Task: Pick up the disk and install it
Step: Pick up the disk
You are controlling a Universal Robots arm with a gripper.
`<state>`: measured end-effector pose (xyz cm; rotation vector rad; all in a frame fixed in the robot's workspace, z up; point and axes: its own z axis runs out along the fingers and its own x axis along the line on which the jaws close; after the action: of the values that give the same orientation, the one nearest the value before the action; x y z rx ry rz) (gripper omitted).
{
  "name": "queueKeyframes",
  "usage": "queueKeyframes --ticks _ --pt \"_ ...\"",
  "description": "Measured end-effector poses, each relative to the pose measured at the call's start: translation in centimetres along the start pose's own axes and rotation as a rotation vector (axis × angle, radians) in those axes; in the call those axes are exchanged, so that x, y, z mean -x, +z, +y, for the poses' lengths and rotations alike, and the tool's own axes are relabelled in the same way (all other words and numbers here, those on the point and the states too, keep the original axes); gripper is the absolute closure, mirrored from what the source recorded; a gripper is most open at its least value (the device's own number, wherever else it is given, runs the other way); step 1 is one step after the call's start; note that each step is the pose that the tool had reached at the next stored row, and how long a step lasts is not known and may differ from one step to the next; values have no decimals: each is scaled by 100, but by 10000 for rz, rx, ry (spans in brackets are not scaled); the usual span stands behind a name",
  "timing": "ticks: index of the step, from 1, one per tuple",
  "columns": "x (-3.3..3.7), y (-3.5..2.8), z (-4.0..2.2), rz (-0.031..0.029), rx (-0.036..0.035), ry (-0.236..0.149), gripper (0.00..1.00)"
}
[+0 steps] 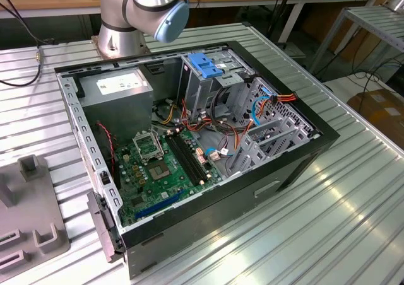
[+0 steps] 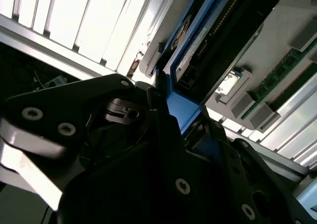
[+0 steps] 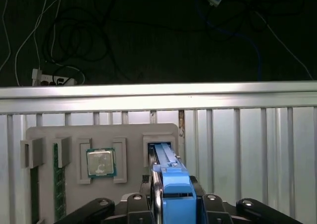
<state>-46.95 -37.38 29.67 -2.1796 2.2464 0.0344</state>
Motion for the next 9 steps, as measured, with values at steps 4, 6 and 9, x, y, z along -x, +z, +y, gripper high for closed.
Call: queueKeyframes --ticks 4,6,9 --pt "-7 2 1 4 -1 1 62" --pt "-8 4 1 6 0 1 62" --pt "-9 8 2 7 1 0 62"
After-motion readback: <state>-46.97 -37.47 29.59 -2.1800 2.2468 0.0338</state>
